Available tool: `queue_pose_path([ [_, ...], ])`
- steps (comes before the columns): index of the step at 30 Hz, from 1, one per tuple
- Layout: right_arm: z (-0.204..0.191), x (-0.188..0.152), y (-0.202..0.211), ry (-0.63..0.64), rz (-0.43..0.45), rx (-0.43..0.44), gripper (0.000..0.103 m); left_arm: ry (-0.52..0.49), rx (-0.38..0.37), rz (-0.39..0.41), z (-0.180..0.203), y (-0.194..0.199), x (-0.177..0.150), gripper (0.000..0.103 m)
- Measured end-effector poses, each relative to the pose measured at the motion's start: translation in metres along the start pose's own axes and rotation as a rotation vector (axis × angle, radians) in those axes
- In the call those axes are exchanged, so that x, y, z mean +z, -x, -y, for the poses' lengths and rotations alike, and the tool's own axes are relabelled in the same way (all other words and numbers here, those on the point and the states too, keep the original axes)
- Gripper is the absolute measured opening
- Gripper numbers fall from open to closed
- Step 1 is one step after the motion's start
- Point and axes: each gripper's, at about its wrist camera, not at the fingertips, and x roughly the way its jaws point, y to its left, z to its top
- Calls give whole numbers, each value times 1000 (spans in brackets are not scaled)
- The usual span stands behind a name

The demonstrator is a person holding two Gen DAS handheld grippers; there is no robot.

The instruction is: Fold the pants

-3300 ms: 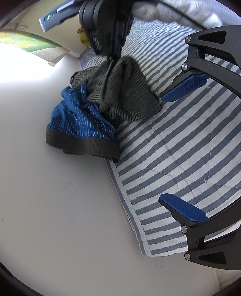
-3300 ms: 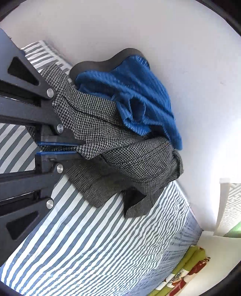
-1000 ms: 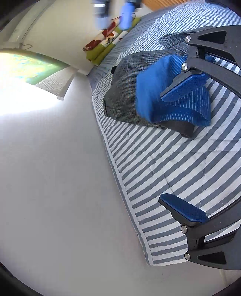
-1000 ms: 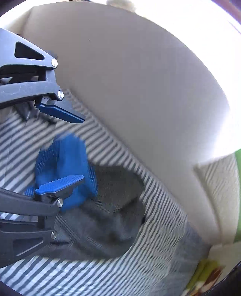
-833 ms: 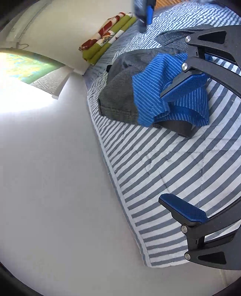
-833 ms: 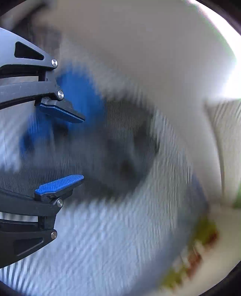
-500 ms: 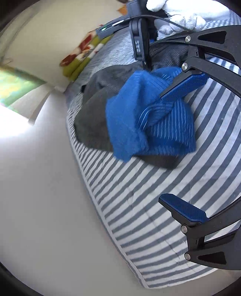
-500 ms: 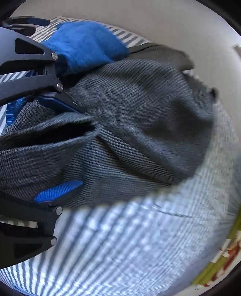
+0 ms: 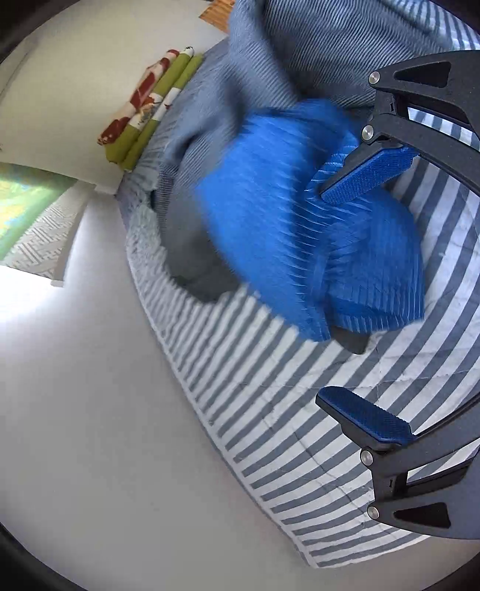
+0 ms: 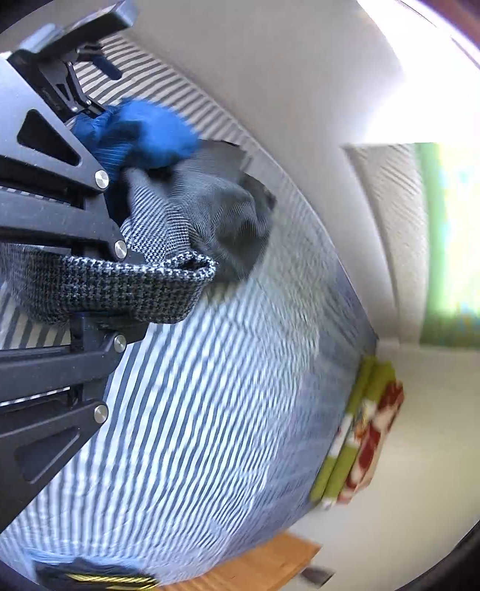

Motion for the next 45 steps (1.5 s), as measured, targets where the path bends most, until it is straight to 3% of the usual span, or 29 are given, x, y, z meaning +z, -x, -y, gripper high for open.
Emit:
queue_pose_path([
  [6, 74, -35, 35, -91, -33, -44, 8, -80, -25, 108, 27, 40, 0, 101],
  [8, 88, -55, 30, -105, -77, -55, 8, -139, -61, 140, 48, 50, -3, 101],
  [11, 98, -93, 25, -137, -141, -55, 8, -249, -144, 68, 95, 40, -15, 101],
  [12, 102, -103, 23, -146, -153, -52, 8, -288, -141, 47, 109, 34, -21, 100],
  [15, 105, -127, 34, -153, -140, -66, 8, -482, -3, -9, 146, 6, -45, 92],
  [17, 110, -132, 41, -164, -131, -68, 8, -554, 66, -35, 148, -10, -53, 92],
  [20, 118, -140, 52, -191, -126, -55, 8, -529, 99, -64, 125, -18, -45, 92],
  [26, 147, -154, 65, -232, -121, -114, 8, -522, 376, -88, 58, -49, -8, 93],
  [30, 164, -169, 74, -216, -129, -186, 9, -339, 270, -128, 29, -47, 26, 92],
  [33, 173, -184, 58, -190, -207, -178, 11, -296, 109, -99, 50, -28, 44, 97],
  [36, 183, -193, 45, -201, -251, -157, 24, -313, -16, -95, 89, -13, 51, 102],
  [38, 188, -190, 49, -231, -233, -120, 29, -303, -116, -100, 109, -16, 58, 103],
  [41, 188, -182, 56, -228, -198, -101, 34, -293, -171, -231, 144, -39, 38, 103],
  [43, 187, -177, 63, -231, -179, -94, 35, -249, -216, -272, 154, -53, 31, 101],
  [44, 188, -175, 67, -240, -173, -87, 35, -222, -244, -267, 155, -52, 29, 89],
  [45, 191, -174, 70, -252, -166, -77, 35, -188, -282, -258, 159, -49, 27, 62],
])
